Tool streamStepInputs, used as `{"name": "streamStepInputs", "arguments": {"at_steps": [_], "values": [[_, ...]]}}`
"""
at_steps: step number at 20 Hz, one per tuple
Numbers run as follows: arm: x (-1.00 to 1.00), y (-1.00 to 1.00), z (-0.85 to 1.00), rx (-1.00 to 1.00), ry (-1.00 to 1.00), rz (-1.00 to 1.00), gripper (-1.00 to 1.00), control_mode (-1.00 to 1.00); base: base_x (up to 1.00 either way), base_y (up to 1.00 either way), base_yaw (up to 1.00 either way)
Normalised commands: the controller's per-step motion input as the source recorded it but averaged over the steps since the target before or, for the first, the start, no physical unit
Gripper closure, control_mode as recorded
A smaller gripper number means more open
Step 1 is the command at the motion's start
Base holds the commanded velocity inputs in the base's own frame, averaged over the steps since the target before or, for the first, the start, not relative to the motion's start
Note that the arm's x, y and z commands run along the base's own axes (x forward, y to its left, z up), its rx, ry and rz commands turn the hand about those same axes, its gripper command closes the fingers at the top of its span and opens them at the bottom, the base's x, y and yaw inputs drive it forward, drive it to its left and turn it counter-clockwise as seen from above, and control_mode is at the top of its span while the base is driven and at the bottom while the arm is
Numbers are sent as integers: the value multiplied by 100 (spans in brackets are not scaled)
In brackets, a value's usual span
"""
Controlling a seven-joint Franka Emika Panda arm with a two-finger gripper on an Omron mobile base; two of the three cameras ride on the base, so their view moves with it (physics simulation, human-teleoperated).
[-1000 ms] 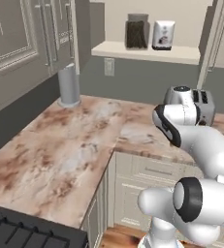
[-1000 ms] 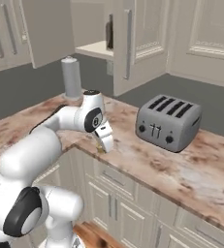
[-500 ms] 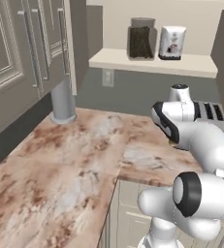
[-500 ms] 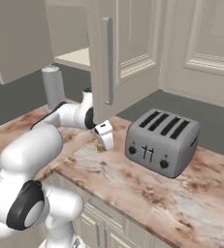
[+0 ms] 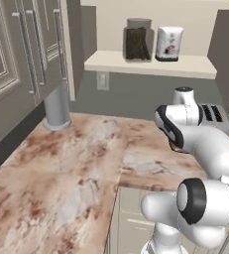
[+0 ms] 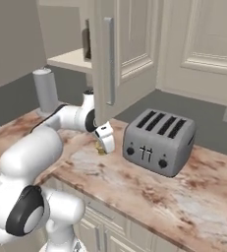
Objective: Pick the jar and candle from the dining table and place them in the open cabinet. Close the cabinet after placing the objects.
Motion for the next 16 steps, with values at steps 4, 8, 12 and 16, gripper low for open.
{"name": "streamStepInputs", "arguments": {"at_steps": [4, 8, 12, 16], "values": [[0, 0, 0, 0, 0, 0, 100, 100, 96, 89, -28], [0, 0, 0, 0, 0, 0, 100, 100, 92, 93, -32], [0, 0, 0, 0, 0, 0, 100, 100, 88, 96, -30], [0, 0, 0, 0, 0, 0, 100, 100, 73, 30, -29]]}}
